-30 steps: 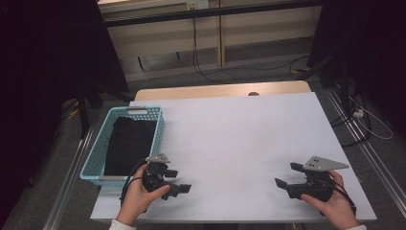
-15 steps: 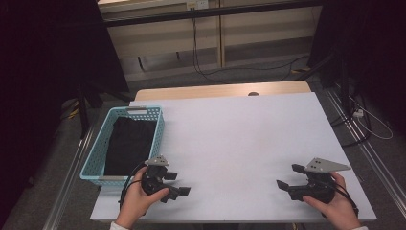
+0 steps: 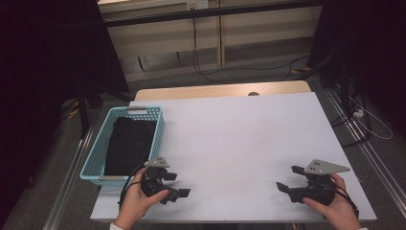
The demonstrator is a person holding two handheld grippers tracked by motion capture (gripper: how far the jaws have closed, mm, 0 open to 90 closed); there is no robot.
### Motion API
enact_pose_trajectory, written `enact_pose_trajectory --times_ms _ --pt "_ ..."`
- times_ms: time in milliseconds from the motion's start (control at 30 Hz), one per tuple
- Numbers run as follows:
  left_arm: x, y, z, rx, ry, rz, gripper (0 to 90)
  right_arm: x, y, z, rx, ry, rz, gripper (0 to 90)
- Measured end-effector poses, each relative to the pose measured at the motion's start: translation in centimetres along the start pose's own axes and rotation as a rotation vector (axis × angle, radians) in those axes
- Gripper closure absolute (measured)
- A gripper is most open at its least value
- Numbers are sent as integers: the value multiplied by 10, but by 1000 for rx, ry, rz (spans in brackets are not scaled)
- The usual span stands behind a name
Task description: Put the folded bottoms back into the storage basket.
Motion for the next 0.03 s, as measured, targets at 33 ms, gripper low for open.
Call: enact_pose_trajectory --times_ms 33 --pt "0 0 0 -2 3 -1 119 0 -1 -1 -1 0 1 163"
Point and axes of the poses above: each handheld gripper's, and its own axes: z roughly backward along the jaws, x roughly out of its underside, y roughly to its right, the point moved 9 cm from there along -z, roughly forward along the jaws, and after that the axes turned 7 degrees about -x, right-handed, at the moved point
